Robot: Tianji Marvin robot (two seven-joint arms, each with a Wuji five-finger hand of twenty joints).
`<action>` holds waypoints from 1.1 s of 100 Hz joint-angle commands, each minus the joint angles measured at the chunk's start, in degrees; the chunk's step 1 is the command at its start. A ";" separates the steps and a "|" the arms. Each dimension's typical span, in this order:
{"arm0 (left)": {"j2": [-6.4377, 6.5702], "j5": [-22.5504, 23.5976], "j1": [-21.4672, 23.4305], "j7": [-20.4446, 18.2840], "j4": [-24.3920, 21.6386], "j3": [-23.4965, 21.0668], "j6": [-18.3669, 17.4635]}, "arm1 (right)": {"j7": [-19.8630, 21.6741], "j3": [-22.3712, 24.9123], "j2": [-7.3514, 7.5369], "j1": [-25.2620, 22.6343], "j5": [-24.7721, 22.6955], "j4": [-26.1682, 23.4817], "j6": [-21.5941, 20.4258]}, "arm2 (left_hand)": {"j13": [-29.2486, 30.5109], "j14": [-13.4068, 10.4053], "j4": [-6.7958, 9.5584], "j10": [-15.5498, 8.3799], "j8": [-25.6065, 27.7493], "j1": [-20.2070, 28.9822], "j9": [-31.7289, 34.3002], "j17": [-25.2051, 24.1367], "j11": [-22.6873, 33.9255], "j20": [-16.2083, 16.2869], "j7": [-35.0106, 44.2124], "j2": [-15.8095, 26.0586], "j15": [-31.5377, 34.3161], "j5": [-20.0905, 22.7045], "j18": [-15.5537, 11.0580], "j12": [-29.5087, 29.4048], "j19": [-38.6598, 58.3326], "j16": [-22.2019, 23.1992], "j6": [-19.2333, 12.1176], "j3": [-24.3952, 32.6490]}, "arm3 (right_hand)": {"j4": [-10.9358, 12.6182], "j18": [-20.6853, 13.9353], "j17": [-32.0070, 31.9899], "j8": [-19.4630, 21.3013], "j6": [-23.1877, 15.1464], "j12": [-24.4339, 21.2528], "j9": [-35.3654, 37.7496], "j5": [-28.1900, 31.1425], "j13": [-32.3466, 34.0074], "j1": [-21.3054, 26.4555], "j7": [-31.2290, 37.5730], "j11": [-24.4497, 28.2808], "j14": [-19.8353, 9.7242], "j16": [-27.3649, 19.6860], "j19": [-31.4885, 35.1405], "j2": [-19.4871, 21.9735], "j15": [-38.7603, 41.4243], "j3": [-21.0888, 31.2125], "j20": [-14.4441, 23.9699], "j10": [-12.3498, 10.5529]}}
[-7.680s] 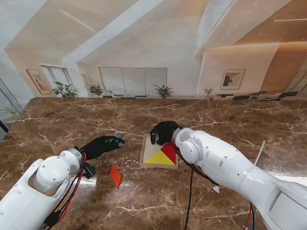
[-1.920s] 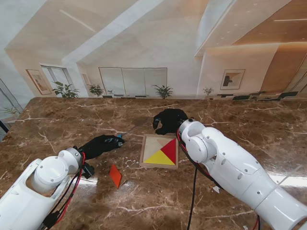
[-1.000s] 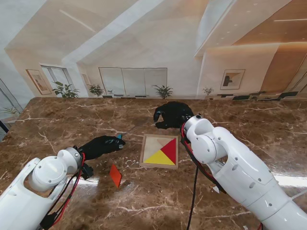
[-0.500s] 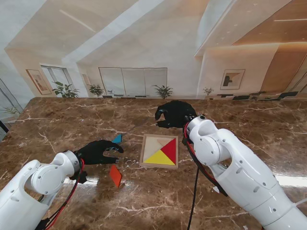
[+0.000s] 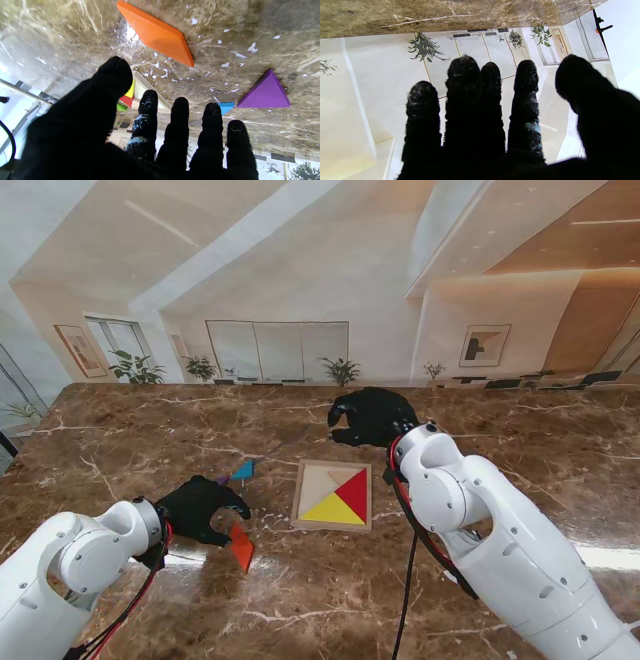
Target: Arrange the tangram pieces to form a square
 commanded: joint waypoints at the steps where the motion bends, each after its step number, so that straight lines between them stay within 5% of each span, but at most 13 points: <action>1: 0.41 0.58 1.28 -0.08 -0.57 -0.05 -0.41 | 1.34 0.49 0.17 -1.69 -0.36 -2.63 1.18 | -1.69 -0.27 -1.70 -0.96 1.93 -1.65 -2.01 -1.16 1.50 3.24 1.57 -2.58 2.16 -2.06 -1.68 1.91 -1.59 1.69 -1.19 1.93 | 0.70 0.67 -0.75 0.54 0.10 -0.22 -0.77 -0.36 -0.35 -2.01 0.02 -0.23 0.22 -0.28 0.70 -1.36 0.01 -0.49 -0.15 0.39; 27: 0.29 11.04 4.09 3.89 -1.76 -0.36 -3.19 | 1.15 1.12 0.06 -3.43 -0.34 -5.70 2.84 | -3.24 -0.41 -2.08 -0.39 3.39 -2.93 -4.03 -1.25 2.39 6.07 3.88 -2.98 4.01 -4.25 -2.10 4.53 -3.06 2.69 -2.21 3.01 | 0.74 0.67 -0.75 0.55 0.33 -0.29 -0.58 -0.21 -0.20 -1.88 -0.06 -0.20 0.25 -0.28 0.70 -1.26 -0.01 -0.46 -0.15 0.42; 67: 0.23 19.96 3.40 11.05 1.31 1.79 -4.81 | 1.44 1.19 0.00 -3.73 1.08 -5.72 4.03 | -4.06 0.10 -2.32 0.32 2.22 -3.74 -5.33 -0.81 4.67 11.73 3.59 -3.34 10.24 -5.71 -2.15 7.84 1.68 6.11 -4.15 4.64 | 0.77 0.77 -0.52 0.61 0.58 -0.35 -0.22 0.14 0.18 -1.78 -0.07 -0.17 0.41 -0.25 0.70 -1.20 0.02 -0.24 -0.17 0.59; 110: 0.01 22.46 1.27 19.04 6.39 5.98 -3.27 | 1.35 1.78 -0.02 -4.36 1.48 -5.81 4.32 | -4.00 0.86 -2.18 1.29 2.60 -3.61 -4.55 -0.56 6.99 13.05 5.07 -2.11 15.41 -2.78 -1.63 10.99 6.57 8.58 -6.09 5.08 | 0.78 1.02 -0.26 0.64 0.92 -0.42 0.26 0.55 0.54 -1.65 -0.02 -0.18 0.59 -0.25 0.72 -1.07 0.05 -0.02 -0.18 0.74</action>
